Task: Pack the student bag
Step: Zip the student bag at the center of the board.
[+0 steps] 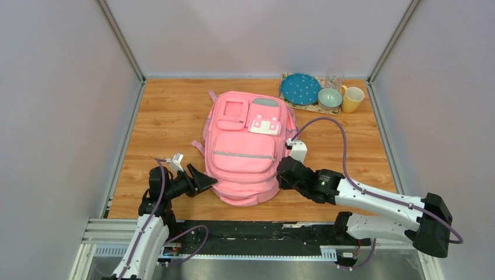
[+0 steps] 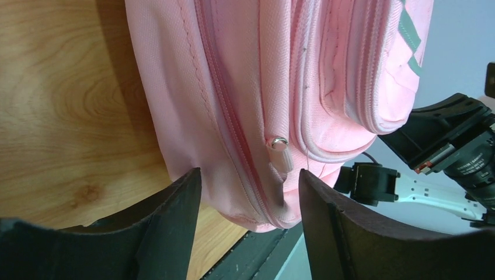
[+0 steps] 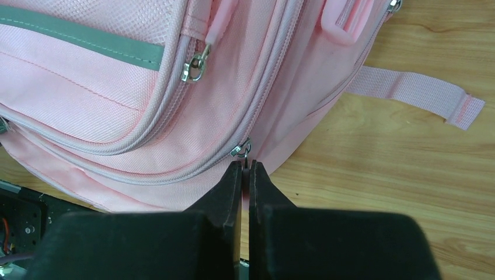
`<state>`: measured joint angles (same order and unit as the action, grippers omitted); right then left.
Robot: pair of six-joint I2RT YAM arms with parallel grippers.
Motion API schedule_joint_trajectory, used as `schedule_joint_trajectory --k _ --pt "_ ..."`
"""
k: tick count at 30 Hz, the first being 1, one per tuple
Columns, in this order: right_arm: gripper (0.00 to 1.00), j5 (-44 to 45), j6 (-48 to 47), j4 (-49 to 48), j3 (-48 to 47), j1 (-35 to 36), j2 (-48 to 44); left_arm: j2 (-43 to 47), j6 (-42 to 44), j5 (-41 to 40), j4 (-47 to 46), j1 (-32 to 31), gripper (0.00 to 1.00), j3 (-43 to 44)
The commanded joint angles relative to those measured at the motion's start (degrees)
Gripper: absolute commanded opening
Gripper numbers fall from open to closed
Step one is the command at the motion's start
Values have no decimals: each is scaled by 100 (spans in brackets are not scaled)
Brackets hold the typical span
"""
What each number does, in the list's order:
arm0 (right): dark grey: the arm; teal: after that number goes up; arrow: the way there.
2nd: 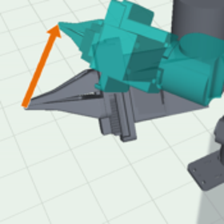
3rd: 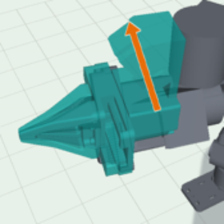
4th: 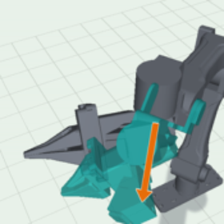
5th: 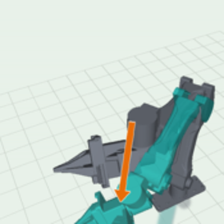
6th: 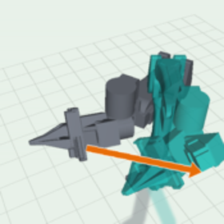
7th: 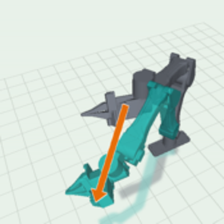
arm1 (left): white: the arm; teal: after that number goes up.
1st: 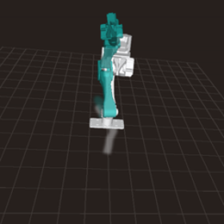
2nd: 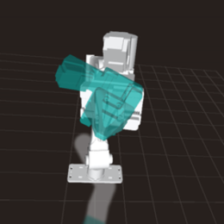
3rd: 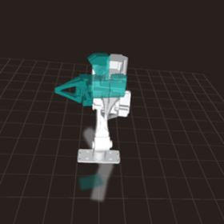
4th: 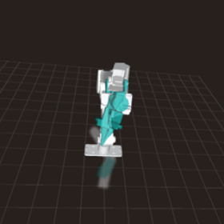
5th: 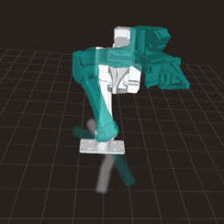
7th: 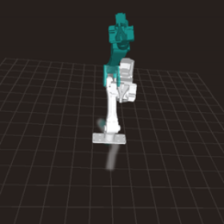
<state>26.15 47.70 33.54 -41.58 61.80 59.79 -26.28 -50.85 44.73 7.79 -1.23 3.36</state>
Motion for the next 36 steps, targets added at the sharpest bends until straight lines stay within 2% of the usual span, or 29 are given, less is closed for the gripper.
schedule_joint_trajectory --k 1,12,17,21,26,32,36 --pt "0 -93 -33 30 10 -28 33 229 -329 88 -357 36 71 -247" --pt "0 -93 2 -23 -69 -28 261 123 -961 203 -743 -52 77 -124" --pt "0 -154 2 -137 -52 -28 410 185 -1349 -368 -1394 -482 77 -108" --pt "0 -181 28 -146 -122 -28 551 132 -804 -851 -465 -834 78 595" --pt "0 -216 28 -181 -166 -28 587 334 -848 -1168 46 -1238 79 728" --pt "0 -233 -7 -216 -192 -36 577 967 -936 -2159 1460 -1984 80 1061" --pt "0 -251 -50 -225 -263 -28 648 1222 -865 -2320 2102 -2047 80 1106"
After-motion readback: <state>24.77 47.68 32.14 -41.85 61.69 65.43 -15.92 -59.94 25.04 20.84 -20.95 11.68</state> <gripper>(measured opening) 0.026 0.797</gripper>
